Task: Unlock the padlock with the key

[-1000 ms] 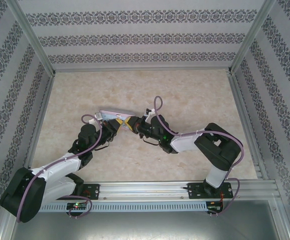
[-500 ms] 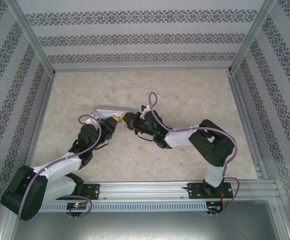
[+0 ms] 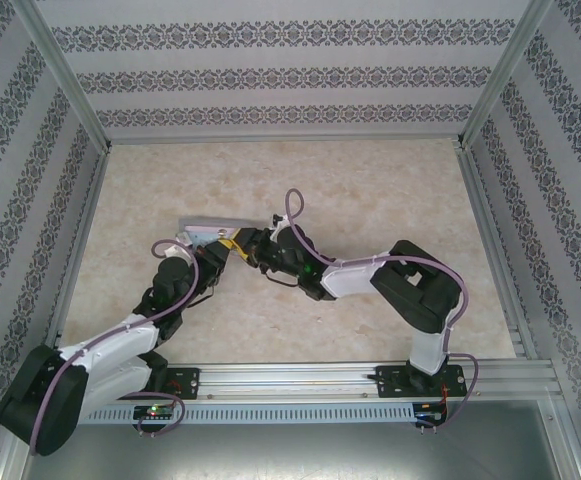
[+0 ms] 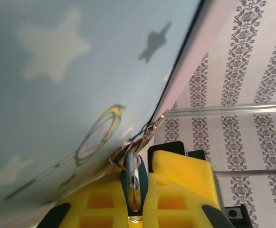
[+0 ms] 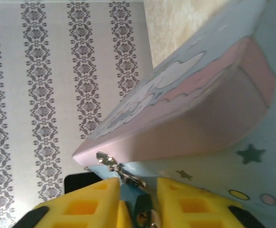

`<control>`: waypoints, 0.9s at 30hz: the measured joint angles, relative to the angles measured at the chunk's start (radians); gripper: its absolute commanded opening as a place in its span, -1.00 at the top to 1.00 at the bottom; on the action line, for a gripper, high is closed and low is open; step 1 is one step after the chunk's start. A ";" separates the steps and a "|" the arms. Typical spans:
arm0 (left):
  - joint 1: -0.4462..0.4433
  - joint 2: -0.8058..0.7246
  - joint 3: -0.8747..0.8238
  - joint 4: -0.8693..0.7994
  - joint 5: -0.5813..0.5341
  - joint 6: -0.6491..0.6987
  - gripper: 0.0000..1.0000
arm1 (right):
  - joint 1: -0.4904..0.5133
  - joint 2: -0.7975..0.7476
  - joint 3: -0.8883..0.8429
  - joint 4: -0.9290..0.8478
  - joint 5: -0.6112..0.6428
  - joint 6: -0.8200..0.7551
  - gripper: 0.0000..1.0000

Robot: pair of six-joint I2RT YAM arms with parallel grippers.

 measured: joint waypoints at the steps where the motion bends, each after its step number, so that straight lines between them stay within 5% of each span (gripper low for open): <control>1: -0.003 -0.021 -0.006 -0.010 0.007 0.001 1.00 | 0.007 -0.013 -0.007 -0.002 0.002 -0.008 0.15; 8: -0.015 -0.107 -0.041 -0.063 0.077 0.007 1.00 | 0.020 -0.148 -0.114 -0.048 0.006 -0.047 -0.12; 17: -0.014 -0.023 -0.038 -0.054 0.144 0.045 1.00 | -0.023 -0.343 -0.226 -0.253 -0.022 -0.146 -0.17; 27: -0.012 0.101 0.035 -0.028 0.213 0.072 1.00 | -0.078 -0.437 -0.018 -0.751 -0.089 -0.660 -0.07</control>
